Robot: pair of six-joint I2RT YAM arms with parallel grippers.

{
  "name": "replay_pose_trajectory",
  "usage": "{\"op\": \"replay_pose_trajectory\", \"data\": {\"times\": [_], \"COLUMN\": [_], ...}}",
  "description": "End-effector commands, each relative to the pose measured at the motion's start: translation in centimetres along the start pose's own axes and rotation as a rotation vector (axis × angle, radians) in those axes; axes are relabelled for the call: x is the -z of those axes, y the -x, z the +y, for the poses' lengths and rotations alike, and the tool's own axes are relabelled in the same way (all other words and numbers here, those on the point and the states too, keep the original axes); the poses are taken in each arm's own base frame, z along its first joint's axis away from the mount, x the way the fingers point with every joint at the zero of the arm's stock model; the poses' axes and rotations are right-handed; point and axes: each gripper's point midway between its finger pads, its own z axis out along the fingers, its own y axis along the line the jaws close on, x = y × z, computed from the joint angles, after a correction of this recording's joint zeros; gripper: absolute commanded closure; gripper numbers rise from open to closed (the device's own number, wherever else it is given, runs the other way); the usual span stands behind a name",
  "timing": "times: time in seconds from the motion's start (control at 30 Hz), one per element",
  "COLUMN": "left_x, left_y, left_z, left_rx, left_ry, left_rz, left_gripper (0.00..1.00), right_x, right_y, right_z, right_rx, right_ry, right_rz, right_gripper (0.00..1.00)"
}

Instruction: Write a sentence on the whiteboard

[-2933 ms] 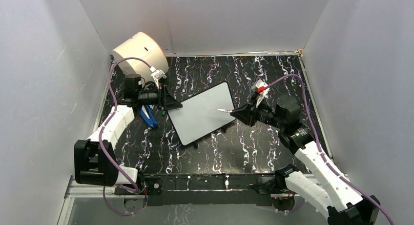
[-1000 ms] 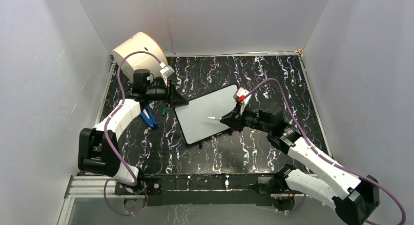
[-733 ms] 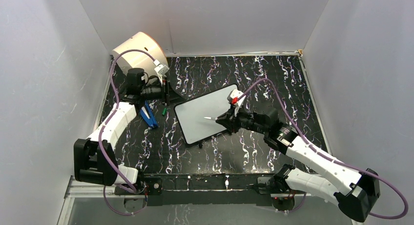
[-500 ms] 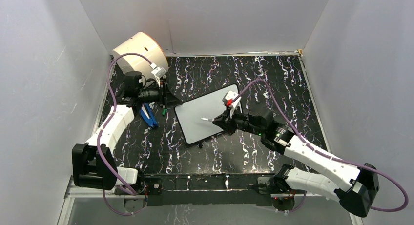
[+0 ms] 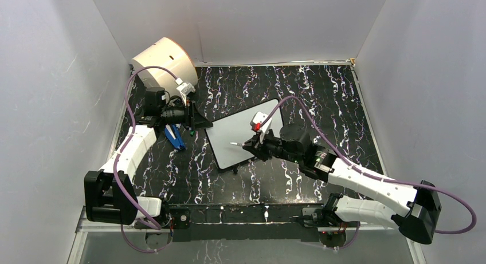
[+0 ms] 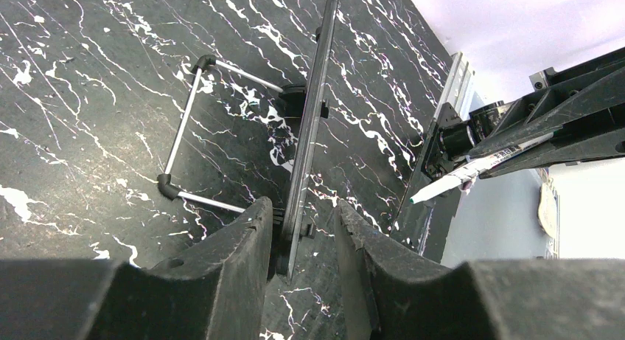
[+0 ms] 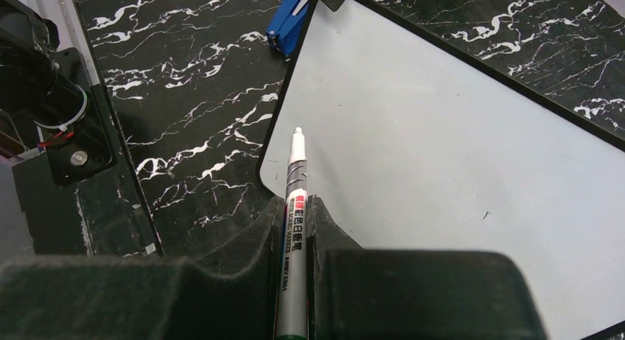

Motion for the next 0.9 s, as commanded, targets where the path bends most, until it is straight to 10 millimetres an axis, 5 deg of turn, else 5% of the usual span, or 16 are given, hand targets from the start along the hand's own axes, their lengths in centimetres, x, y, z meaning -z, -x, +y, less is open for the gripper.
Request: {"op": "replay_pose_trajectory", "data": {"times": [0.0,0.87], "left_x": [0.3,0.2], "left_y": [-0.2,-1.8], "left_z": [-0.9,0.0], "left_rx": [-0.022,0.016], "left_ry": [-0.038,-0.004], "left_rz": [0.001,0.035], "left_gripper": [0.66,0.87], "right_x": [-0.3,-2.1], "right_y": [4.6,5.0], "right_z": [-0.3,-0.3], "right_rx": [0.046,0.086], "right_ry": [-0.051,-0.134], "right_rz": [-0.126,-0.172], "right_gripper": [1.0,1.0]}}
